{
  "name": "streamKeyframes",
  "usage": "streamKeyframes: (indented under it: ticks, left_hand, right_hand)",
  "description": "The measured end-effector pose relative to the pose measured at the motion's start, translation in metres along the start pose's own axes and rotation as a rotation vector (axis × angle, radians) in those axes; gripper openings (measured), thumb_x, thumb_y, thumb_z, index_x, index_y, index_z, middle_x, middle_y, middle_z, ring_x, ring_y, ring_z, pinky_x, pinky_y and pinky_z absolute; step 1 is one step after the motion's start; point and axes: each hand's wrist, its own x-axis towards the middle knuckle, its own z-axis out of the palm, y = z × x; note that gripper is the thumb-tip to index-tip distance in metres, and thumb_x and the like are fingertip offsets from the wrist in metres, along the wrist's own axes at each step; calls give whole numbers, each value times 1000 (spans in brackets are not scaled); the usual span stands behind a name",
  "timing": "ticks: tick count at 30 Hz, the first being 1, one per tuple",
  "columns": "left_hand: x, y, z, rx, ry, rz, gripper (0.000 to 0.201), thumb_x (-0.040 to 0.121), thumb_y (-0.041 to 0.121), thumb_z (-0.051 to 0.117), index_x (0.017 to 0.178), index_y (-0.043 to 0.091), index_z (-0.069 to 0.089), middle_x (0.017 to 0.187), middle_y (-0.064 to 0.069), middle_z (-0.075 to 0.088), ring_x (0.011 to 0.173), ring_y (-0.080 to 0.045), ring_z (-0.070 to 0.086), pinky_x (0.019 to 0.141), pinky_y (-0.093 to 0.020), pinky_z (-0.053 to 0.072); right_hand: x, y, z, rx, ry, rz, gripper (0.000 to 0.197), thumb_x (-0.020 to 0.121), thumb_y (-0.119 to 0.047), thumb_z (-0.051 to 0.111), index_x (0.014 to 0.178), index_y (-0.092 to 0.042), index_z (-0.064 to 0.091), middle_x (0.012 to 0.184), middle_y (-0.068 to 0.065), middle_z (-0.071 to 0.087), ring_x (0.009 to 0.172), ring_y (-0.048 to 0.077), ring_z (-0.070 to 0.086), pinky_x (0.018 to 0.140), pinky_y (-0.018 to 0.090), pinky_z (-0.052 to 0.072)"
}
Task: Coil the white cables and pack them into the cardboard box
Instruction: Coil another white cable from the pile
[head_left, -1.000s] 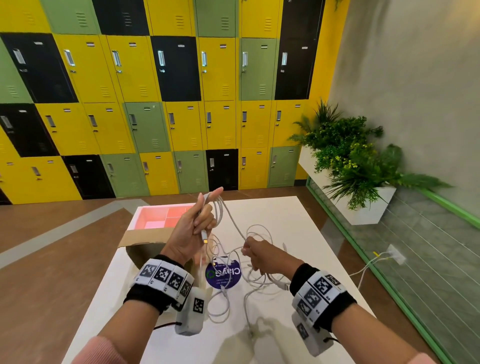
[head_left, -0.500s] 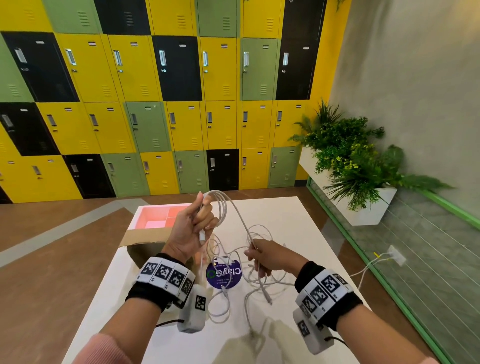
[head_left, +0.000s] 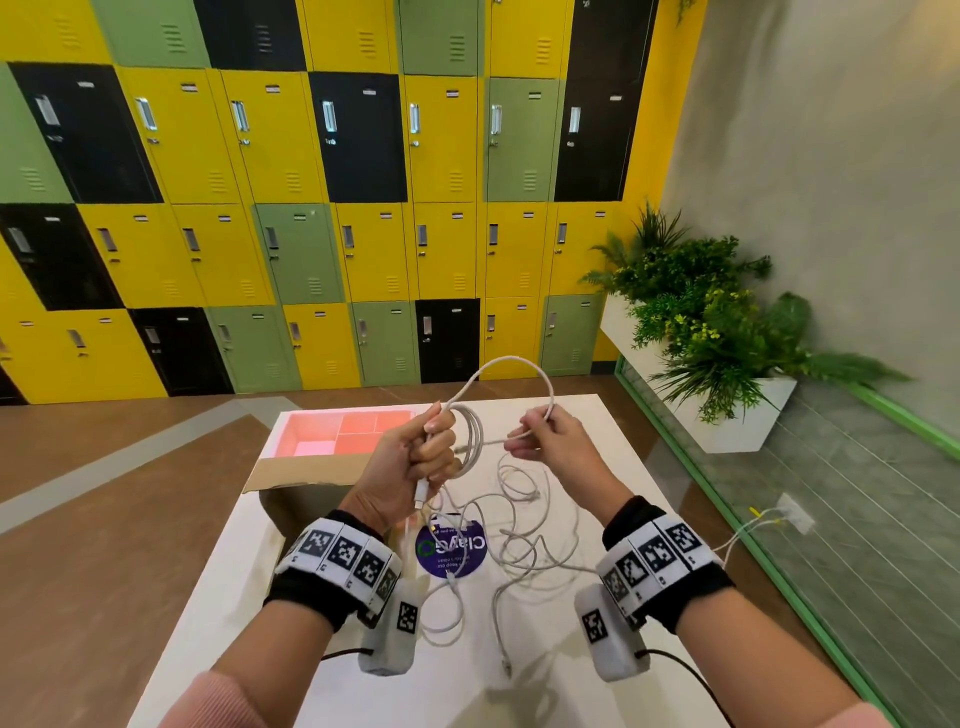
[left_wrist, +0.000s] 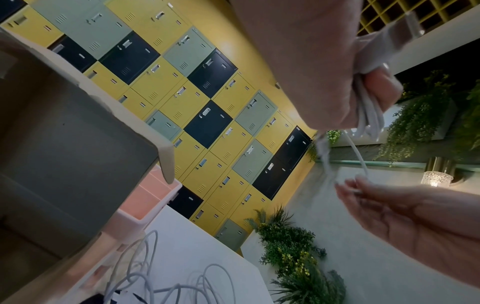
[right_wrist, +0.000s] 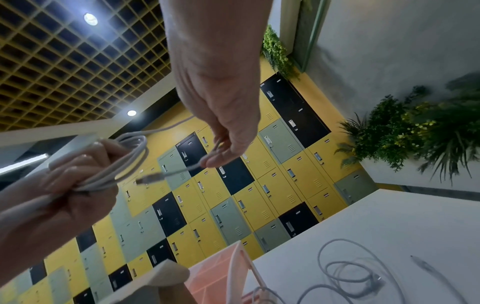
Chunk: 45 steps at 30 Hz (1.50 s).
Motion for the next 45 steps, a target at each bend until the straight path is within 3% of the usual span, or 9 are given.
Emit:
streamKeyframes:
  ticks: [5,9,13,19,27,31,34,40,45]
  left_hand:
    - [1,-3,3,-12,-41,-47,28,90,31,62,68,20,48,47,10,21,36,-6,16,45,-22,15]
    - [2,-3,5,-70,-103,-101,28,96,28,51,71,18,49,48,9,24,36,-7,19,45,-21,19]
    - [2,-6,8,-94,-140,-154,29,97,27,51,70,18,50,47,9,24,36,-8,20,43,-20,27]
    - [1,-8,11,-64,-116,-199,30,90,28,62,65,19,49,44,10,20,34,-8,15,40,-18,29]
    - [0,-8,12,55,19,-174,38,74,34,79,60,20,47,45,10,14,33,-6,9,38,-17,17]
    - [1,-6,17,168,153,-168,41,77,44,71,55,22,44,44,11,18,36,-6,8,31,-13,23]
    - [1,-5,24,369,270,-146,44,89,49,46,53,25,38,43,12,22,40,-7,6,35,-16,12]
    - [3,-12,31,556,316,-76,45,93,43,46,55,23,34,46,6,21,38,-7,15,50,-27,11]
    - [5,-16,35,603,324,-39,46,100,37,39,57,21,32,46,7,20,38,-6,14,42,-20,14]
  right_hand:
    - [6,-7,-1,174,141,-66,20,102,-19,40,87,-9,51,73,8,63,56,9,64,59,21,53]
    - [7,-8,-2,215,159,-43,25,102,-20,38,85,-11,55,69,6,59,51,6,59,57,21,48]
    - [3,-11,2,271,45,48,25,102,-19,39,85,-9,55,68,7,56,48,5,55,53,18,47]
    - [-6,-16,8,239,-149,162,23,101,-19,41,88,-8,56,71,5,55,53,7,53,54,16,48]
    - [-11,-24,15,-25,-348,146,44,103,-37,28,107,-6,59,81,4,60,76,14,56,75,26,45]
    - [-9,-21,13,-171,-441,163,45,95,-51,42,106,-13,63,86,-4,60,83,11,52,87,34,37]
    - [-12,-22,8,-186,-532,150,29,92,-45,52,105,-21,62,93,-10,61,92,10,52,91,36,34]
    - [-16,-23,9,-183,-650,169,46,82,-28,68,122,-7,56,105,6,60,102,23,51,90,41,30]
    - [-18,-33,4,-265,-685,180,41,87,-5,64,125,-4,51,105,8,60,100,21,55,85,31,39]
